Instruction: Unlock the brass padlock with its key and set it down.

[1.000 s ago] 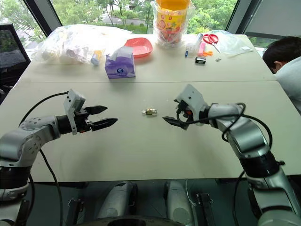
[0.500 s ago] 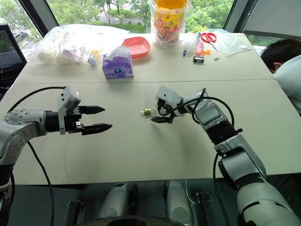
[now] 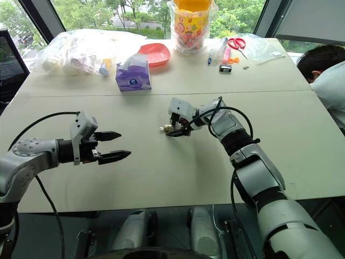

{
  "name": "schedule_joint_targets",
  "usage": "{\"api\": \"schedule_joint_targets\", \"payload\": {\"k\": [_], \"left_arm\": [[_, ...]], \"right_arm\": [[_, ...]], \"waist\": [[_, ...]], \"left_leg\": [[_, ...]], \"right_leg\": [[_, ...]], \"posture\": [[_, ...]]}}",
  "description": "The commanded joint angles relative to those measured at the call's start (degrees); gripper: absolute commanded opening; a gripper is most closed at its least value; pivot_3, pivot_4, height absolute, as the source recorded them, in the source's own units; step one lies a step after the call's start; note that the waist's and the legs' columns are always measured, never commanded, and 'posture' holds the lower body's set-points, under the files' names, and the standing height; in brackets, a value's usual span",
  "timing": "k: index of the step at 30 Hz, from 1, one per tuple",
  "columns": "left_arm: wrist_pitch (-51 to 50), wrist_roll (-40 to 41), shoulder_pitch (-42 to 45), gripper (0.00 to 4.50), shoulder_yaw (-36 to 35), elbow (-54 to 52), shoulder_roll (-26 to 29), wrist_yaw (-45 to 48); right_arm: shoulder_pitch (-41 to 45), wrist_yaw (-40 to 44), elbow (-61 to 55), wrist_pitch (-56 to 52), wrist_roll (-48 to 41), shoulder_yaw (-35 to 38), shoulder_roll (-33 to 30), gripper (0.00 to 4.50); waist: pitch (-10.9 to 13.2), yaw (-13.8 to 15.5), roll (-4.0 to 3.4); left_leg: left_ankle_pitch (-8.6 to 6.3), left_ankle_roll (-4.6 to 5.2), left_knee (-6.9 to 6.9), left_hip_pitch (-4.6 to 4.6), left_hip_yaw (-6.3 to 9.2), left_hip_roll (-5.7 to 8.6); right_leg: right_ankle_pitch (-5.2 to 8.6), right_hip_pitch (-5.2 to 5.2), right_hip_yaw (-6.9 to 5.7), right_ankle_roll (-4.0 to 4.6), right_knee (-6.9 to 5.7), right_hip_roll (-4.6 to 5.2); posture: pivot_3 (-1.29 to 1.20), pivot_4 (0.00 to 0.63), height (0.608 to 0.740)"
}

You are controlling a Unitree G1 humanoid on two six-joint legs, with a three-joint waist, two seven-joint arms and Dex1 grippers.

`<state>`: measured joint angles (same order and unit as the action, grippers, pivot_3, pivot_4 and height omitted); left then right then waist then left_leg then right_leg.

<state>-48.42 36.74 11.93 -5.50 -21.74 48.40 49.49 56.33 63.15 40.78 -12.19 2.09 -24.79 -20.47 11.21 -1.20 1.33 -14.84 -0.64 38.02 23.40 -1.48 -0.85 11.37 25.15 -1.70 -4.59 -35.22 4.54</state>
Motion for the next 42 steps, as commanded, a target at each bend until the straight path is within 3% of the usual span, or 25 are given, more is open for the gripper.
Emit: {"api": "schedule_joint_targets", "payload": {"k": [1, 3, 9, 15, 22, 30, 33, 36, 42], "left_arm": [[0.98, -0.3, 0.41, 4.5, -1.01, -0.93, 0.4, -0.08], [1.26, -0.54, 1.28, 4.5, -0.57, 0.06, 0.1, -0.01], [2.01, 1.01, 6.96, 4.5, -0.98, 6.82, -5.17, -0.28], [-0.08, 6.39, 19.61, 4.5, -0.86, 21.46, -11.45, 7.44], [7.8, -1.81, 30.97, 4.5, 4.64, 38.88, -16.39, 11.88], [13.35, -6.5, 37.93, 4.5, 7.01, 50.46, -21.53, 17.15], [13.63, -6.69, 38.95, 3.76, 6.36, 52.21, -22.47, 18.34], [13.9, -7.35, 39.04, 2.67, 6.6, 52.24, -22.89, 18.95], [14.23, -8.4, 39.46, 2.67, 6.01, 52.75, -23.75, 18.95]], "right_arm": [[-0.12, 0.91, 0.13, 0.71, 1.71, -0.13, 0.51, 1.58], [-0.65, 1.37, -0.42, 0.94, 1.94, 0.09, 0.52, 0.69], [-3.7, -4.54, -9.58, 11.35, 4.47, 2.85, -3.18, 0.7], [-11.8, -11.04, -31.89, 19.88, 8.27, 6.66, -10.5, 0.7], [-14.2, -15.3, -39.42, 14.91, 10.38, 7.77, -10.15, 0.7], [-14.91, -17.09, -42.3, 11.49, 10.9, 7.85, -9.23, 0.7], [-15.27, -17.28, -43.1, 10.9, 10.97, 7.74, -9.38, 0.7], [-15.5, -17.44, -43.6, 10.46, 11.04, 7.71, -9.39, 0.7], [-15.72, -17.59, -44.13, 9.94, 11.14, 7.49, -9.19, 0.7]], "waist": [[0.0, 0.04, 0.0], [0.0, 0.06, 0.0], [0.0, 0.49, -0.01], [0.01, 0.71, -0.01], [-0.01, 0.16, 0.02], [-0.01, 0.48, 0.02], [-0.01, 0.47, 0.02], [-0.01, 0.42, 0.02], [-0.01, 0.45, 0.02]], "left_leg": [[0.01, -0.01, 0.0, -0.01, 0.0, 0.0], [0.02, -0.04, 0.01, -0.03, 0.0, 0.0], [0.03, -0.06, 0.03, -0.05, 0.04, 0.03], [0.04, -0.06, 0.08, 0.07, 0.07, 0.13], [0.05, -0.05, 0.08, -0.07, 0.02, 0.11], [0.05, -0.05, 0.11, 0.04, 0.03, 0.14], [0.04, -0.04, 0.11, 0.04, 0.05, 0.14], [0.04, -0.04, 0.11, 0.03, 0.06, 0.14], [0.05, -0.04, 0.11, 0.03, 0.07, 0.13]], "right_leg": [[0.01, -0.01, 0.0, 0.03, -0.01, 0.0], [0.02, -0.03, 0.0, 0.08, -0.01, 0.0], [0.01, -0.11, 0.0, 0.06, 0.0, 0.02], [-0.08, -0.08, -0.02, -0.18, 0.03, 0.05], [-0.08, -0.14, -0.01, -0.17, -0.02, -0.01], [-0.08, -0.13, -0.01, -0.17, 0.04, 0.02], [-0.08, -0.13, -0.01, -0.18, 0.04, 0.02], [-0.08, -0.13, -0.01, -0.18, 0.03, 0.02], [-0.09, -0.13, -0.01, -0.18, 0.01, 0.02]], "posture": [[0.0, 0.15, 0.74], [0.0, 0.15, 0.74], [0.0, 0.15, 0.74], [0.0, 0.15, 0.74], [0.0, 0.15, 0.74], [0.0, 0.15, 0.74], [0.0, 0.15, 0.74], [0.0, 0.15, 0.74], [0.0, 0.15, 0.74]]}}
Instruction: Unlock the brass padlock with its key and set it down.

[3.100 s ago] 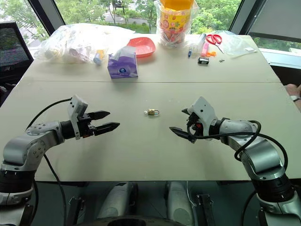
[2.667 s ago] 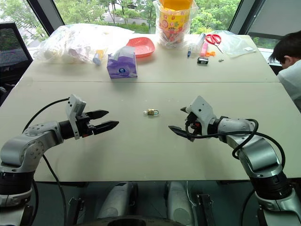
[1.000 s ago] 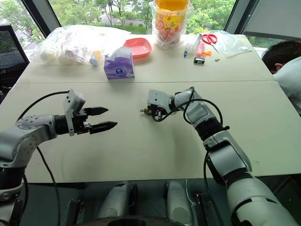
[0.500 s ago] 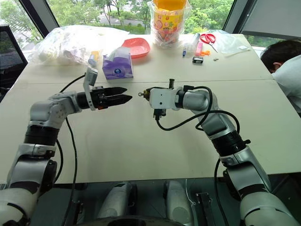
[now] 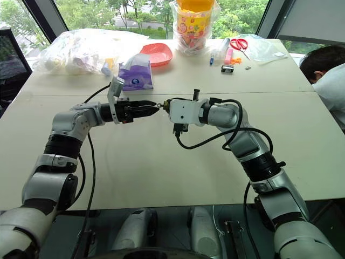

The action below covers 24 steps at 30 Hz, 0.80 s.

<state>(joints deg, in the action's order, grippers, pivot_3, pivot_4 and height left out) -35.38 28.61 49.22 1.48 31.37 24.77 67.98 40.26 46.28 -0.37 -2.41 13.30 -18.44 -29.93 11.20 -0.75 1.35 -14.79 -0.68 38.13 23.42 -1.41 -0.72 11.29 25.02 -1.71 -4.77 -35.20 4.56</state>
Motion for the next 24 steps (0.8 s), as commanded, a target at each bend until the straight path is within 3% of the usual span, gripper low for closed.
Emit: {"api": "schedule_joint_targets", "payload": {"k": [1, 9, 17, 24], "left_arm": [[1.2, -0.35, 2.29, 2.67, -1.1, -0.33, -0.35, 0.42], [1.73, -0.76, 2.84, 2.67, -1.63, 0.46, -1.74, 0.4], [2.09, -2.01, 2.1, 0.04, -0.94, -0.02, -1.71, 1.85], [7.16, -5.4, 1.57, 0.04, 0.35, -0.01, -1.2, 2.48]], "right_arm": [[0.27, -0.71, -3.14, 0.1, -0.08, 1.0, 0.38, 0.7], [-0.15, -0.6, -4.01, -0.34, -0.06, 0.53, 0.65, 0.7], [-0.19, -0.9, -4.31, -0.67, 0.01, 0.54, 0.91, 0.7], [0.04, -0.79, -4.21, -1.09, -0.19, 0.56, 1.39, 0.7]], "waist": [[0.0, 0.0, 0.0], [0.0, 0.01, 0.0], [0.0, 0.01, 0.0], [0.0, 0.01, 0.0]], "left_leg": [[0.0, 0.0, 0.0, 0.0, 0.0, 0.0], [0.0, 0.0, 0.0, 0.0, 0.0, 0.0], [0.0, 0.0, 0.01, 0.0, 0.0, 0.0], [0.0, 0.0, 0.01, 0.0, 0.01, 0.0]], "right_leg": [[0.0, 0.0, 0.0, 0.0, 0.0, 0.0], [0.0, 0.0, 0.0, 0.0, 0.0, 0.0], [0.0, 0.0, 0.0, 0.0, -0.01, 0.0], [0.0, 0.0, 0.0, 0.0, -0.01, 0.0]], "posture": [[0.0, 0.15, 0.74], [0.0, 0.15, 0.74], [0.0, 0.15, 0.74], [0.0, 0.15, 0.74]]}}
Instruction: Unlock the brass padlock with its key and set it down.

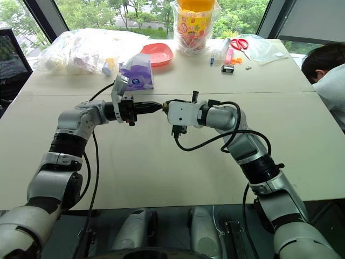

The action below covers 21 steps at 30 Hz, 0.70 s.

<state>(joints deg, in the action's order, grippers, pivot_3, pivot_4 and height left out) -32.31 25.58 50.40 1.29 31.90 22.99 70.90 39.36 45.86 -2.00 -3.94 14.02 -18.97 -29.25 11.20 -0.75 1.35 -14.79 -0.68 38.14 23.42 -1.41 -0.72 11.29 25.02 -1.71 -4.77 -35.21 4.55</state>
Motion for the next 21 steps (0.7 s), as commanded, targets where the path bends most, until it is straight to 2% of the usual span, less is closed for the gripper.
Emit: {"api": "schedule_joint_targets", "payload": {"k": [1, 12, 14, 16, 21], "left_arm": [[5.59, -3.08, 0.21, 0.04, 0.74, -0.63, 0.57, -0.5], [38.36, -18.98, -2.62, 0.04, 8.35, -0.94, 2.14, -2.98], [41.88, -20.21, -2.96, 0.04, 9.16, -0.38, 2.62, -2.5], [40.14, -19.13, -3.03, 0.04, 8.84, -0.47, 2.53, -1.83], [16.07, -9.57, -0.18, 0.04, 4.01, 0.19, 1.73, -1.09]], "right_arm": [[0.88, -0.27, -2.68, 0.25, -1.05, 1.13, 0.79, 0.7], [0.13, 2.92, -4.95, -8.47, -7.17, 3.32, 2.81, 0.7], [0.16, 3.16, -5.14, -9.41, -7.71, 3.53, 2.95, 0.7], [0.26, 3.23, -5.22, -9.75, -7.86, 3.65, 3.01, 0.7], [1.32, 1.5, -4.23, -6.2, -5.01, 2.74, 2.15, 0.7]], "waist": [[0.0, 0.01, 0.0], [0.0, 0.12, 0.0], [0.0, 0.12, 0.0], [0.0, 0.12, 0.0], [0.0, 0.08, 0.0]], "left_leg": [[0.0, 0.0, 0.0, 0.0, 0.0, 0.0], [0.0, 0.0, 0.0, 0.0, -0.01, 0.0], [0.0, 0.0, 0.0, 0.0, -0.01, 0.0], [0.0, 0.0, 0.0, 0.0, -0.02, 0.0], [0.0, 0.0, 0.02, 0.01, -0.01, 0.0]], "right_leg": [[0.0, 0.0, 0.0, 0.0, 0.0, 0.0], [-0.01, 0.0, 0.0, 0.02, 0.0, 0.01], [-0.01, 0.0, 0.0, 0.02, 0.0, 0.01], [-0.01, 0.0, 0.0, 0.02, 0.0, 0.01], [0.0, 0.0, -0.01, -0.01, -0.02, 0.0]], "posture": [[0.0, 0.15, 0.74], [0.0, 0.15, 0.74], [0.0, 0.15, 0.74], [0.0, 0.15, 0.74], [0.0, 0.15, 0.74]]}}
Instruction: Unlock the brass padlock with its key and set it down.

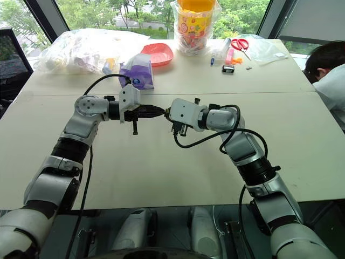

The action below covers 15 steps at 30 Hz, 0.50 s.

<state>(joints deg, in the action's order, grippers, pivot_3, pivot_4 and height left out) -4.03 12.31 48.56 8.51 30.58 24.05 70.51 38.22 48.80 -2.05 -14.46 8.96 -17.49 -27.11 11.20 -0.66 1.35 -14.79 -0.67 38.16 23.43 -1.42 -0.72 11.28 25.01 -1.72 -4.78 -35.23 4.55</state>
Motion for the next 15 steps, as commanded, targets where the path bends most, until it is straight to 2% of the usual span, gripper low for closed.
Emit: {"api": "schedule_joint_targets", "payload": {"k": [1, 4, 8, 15], "left_arm": [[-16.24, 5.87, 2.03, 0.04, -4.13, 1.13, 1.0, 0.43], [-23.49, 9.49, 2.93, 0.85, -6.23, 0.85, 1.42, 1.0], [-26.3, 10.08, 4.02, 2.41, -8.09, 0.9, 0.39, -2.44], [-29.27, 12.43, 4.12, 2.41, -8.78, -2.03, -1.02, -1.16]], "right_arm": [[2.71, -2.07, -3.79, 5.68, 1.18, 0.9, -0.34, 0.7], [3.16, -3.37, -2.9, 8.64, 3.23, 0.41, -0.75, 0.7], [3.66, -4.16, -2.04, 10.77, 4.42, 0.07, -0.77, 0.7], [3.78, -4.37, -1.25, 12.5, 5.85, -0.25, -0.71, 0.7]], "waist": [[0.0, -0.06, 0.0], [0.0, -0.37, 0.0], [0.0, -0.21, 0.0], [0.0, -0.05, 0.0]], "left_leg": [[0.0, 0.0, 0.01, 0.01, 0.01, 0.0], [0.0, 0.0, 0.01, 0.0, 0.02, 0.0], [0.0, 0.0, 0.0, -0.02, 0.05, -0.01], [0.0, 0.0, 0.02, 0.0, 0.04, 0.01]], "right_leg": [[0.0, 0.0, -0.01, -0.01, 0.0, -0.01], [0.01, 0.0, 0.0, -0.03, 0.0, -0.01], [0.01, 0.01, -0.02, -0.04, -0.06, -0.03], [0.0, -0.01, -0.01, -0.03, -0.04, 0.0]], "posture": [[0.0, 0.15, 0.74], [0.0, 0.15, 0.74], [0.0, 0.15, 0.74], [0.0, 0.15, 0.74]]}}
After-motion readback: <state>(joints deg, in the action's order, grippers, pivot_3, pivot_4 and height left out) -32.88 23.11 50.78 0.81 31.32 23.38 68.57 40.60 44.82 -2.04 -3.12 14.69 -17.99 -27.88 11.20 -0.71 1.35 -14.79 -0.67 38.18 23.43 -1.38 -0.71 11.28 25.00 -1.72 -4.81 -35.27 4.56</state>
